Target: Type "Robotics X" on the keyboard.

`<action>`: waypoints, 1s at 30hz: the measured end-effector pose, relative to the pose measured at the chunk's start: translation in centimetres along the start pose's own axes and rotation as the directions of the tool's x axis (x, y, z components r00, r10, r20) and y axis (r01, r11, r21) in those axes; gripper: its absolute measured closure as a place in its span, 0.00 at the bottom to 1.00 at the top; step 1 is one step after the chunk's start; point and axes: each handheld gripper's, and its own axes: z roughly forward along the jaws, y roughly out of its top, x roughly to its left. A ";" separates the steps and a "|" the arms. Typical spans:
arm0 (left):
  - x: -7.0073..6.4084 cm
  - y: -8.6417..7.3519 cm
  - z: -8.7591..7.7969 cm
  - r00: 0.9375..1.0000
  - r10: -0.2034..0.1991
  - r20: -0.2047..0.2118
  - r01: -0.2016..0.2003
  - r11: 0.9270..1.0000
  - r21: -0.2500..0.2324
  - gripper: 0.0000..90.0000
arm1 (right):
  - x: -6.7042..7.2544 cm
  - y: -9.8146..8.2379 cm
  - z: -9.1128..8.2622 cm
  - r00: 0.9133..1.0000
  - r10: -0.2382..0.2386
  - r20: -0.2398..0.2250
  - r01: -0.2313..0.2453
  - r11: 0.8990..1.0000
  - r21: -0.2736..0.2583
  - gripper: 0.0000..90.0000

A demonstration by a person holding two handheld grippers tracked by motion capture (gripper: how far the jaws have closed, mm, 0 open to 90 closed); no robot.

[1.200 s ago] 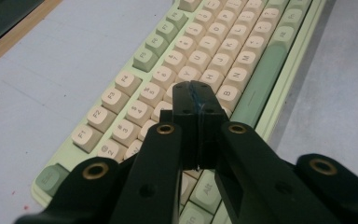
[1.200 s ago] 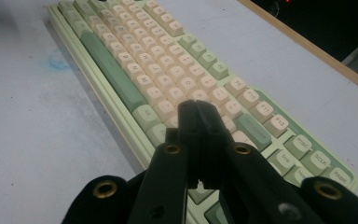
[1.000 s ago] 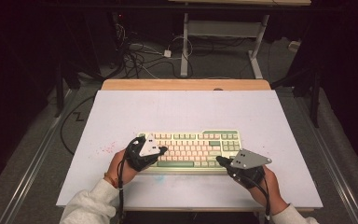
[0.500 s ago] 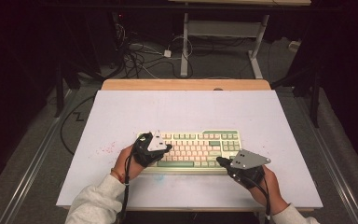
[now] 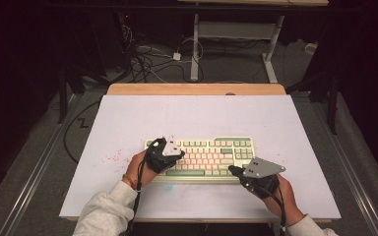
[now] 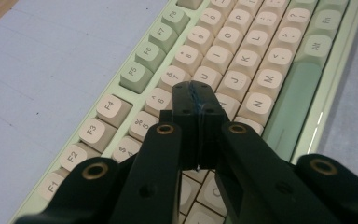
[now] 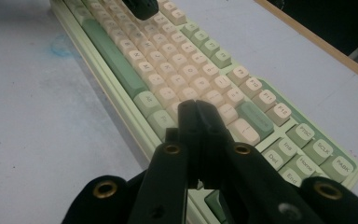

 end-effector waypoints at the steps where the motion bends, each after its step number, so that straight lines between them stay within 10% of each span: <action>1: 0.0 0.0 0.0 1.000 0.000 -0.002 0.000 1.000 0.001 0.97 | 0.0 0.0 0.0 1.000 -0.001 0.000 0.001 1.000 -0.001 1.00; 30: 0.2 0.2 1.6 1.000 0.015 -0.002 -0.015 0.998 0.066 0.97 | 0.0 0.0 0.1 1.000 -0.009 -0.007 0.009 1.000 0.009 1.00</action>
